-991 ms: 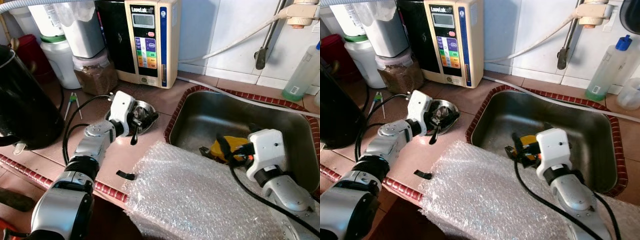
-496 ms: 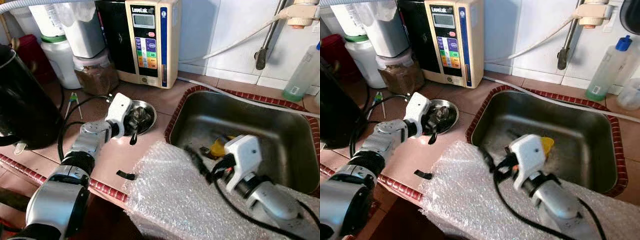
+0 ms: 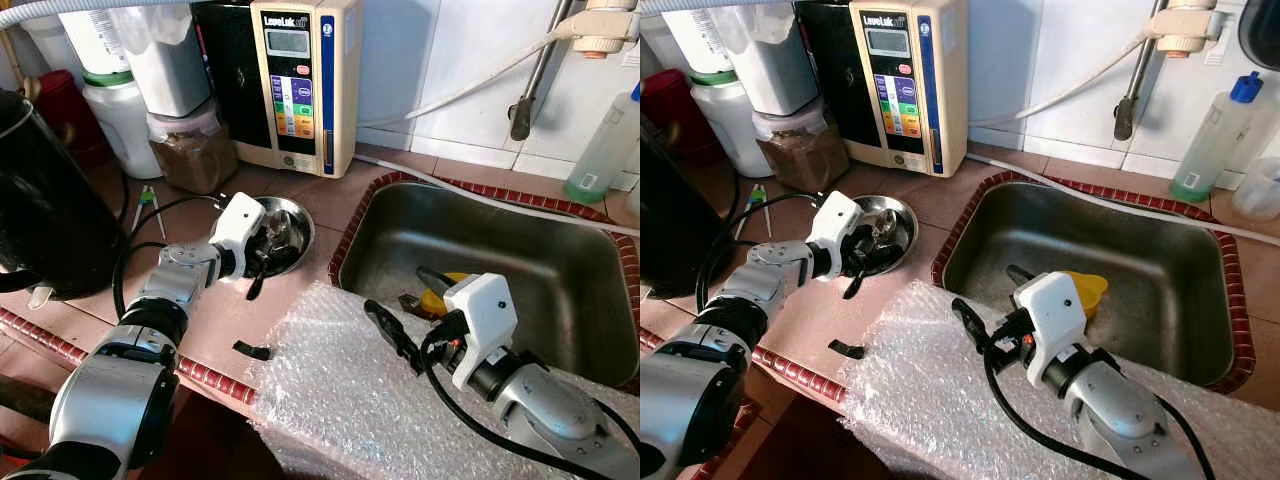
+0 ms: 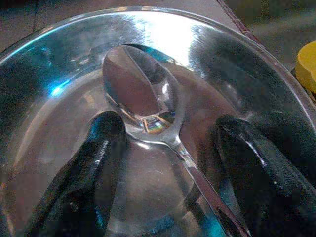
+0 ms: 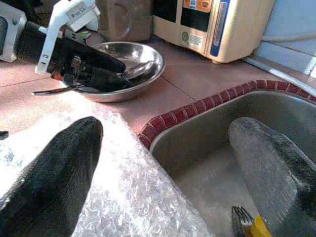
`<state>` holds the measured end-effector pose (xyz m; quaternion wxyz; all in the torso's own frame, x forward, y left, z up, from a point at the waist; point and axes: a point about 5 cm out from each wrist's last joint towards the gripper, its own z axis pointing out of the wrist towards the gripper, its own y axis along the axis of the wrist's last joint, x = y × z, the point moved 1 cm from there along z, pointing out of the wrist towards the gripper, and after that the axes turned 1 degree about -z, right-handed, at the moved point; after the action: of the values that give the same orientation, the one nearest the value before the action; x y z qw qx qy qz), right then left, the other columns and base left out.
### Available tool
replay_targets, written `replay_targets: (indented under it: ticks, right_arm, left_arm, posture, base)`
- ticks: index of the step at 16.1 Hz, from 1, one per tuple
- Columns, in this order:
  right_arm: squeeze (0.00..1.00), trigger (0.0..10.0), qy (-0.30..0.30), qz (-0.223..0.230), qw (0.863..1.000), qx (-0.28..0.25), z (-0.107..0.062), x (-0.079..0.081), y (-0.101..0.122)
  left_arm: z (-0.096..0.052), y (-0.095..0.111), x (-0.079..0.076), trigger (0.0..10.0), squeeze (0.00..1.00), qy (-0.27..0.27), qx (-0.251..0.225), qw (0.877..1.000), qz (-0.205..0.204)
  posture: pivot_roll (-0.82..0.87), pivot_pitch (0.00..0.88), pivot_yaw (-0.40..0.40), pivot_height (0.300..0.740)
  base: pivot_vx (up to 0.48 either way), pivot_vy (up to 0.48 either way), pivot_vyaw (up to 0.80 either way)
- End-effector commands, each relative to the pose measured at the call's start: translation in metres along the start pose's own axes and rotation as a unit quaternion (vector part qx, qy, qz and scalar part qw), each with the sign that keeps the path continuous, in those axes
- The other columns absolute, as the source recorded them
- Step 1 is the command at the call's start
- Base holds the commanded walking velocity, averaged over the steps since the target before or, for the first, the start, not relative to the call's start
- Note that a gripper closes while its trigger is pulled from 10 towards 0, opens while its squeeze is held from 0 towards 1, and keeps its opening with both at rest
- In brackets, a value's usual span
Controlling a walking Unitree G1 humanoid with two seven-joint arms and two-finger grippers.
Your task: Kitchen organization
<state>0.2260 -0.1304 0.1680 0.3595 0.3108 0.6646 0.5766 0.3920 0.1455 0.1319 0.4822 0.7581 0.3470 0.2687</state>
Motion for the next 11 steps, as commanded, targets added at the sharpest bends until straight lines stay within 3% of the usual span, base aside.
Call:
replay_targets:
  ticks: [1, 8, 11]
  right_arm:
    - [0.02, 10.0, 0.002, -0.005, 1.0, -0.008, -0.001, 0.0, 0.006]
    - [0.0, 10.0, 0.05, 0.06, 0.997, 0.018, -0.004, 0.012, -0.002]
    - [0.0, 10.0, 0.056, 0.066, 0.996, 0.029, -0.006, 0.014, -0.006]
  left_arm:
    - [-0.003, -0.006, 0.006, 0.0, 0.0, 0.015, 0.021, 1.0, 0.001]
    - [-0.005, -0.001, 0.012, 0.0, 0.0, 0.041, 0.008, 0.999, 0.004]
    - [-0.005, 0.002, 0.014, 0.0, 0.0, 0.057, -0.008, 0.998, 0.004]
  posture:
    - [-0.1, 0.042, 0.084, 0.74]
    - [-0.1, 0.032, 0.082, 0.74]
    - [-0.1, 0.033, 0.082, 0.74]
  base:
    - [0.0, 0.0, 0.0]
    - [0.0, 0.0, 0.0]
    - [0.0, 0.0, 0.0]
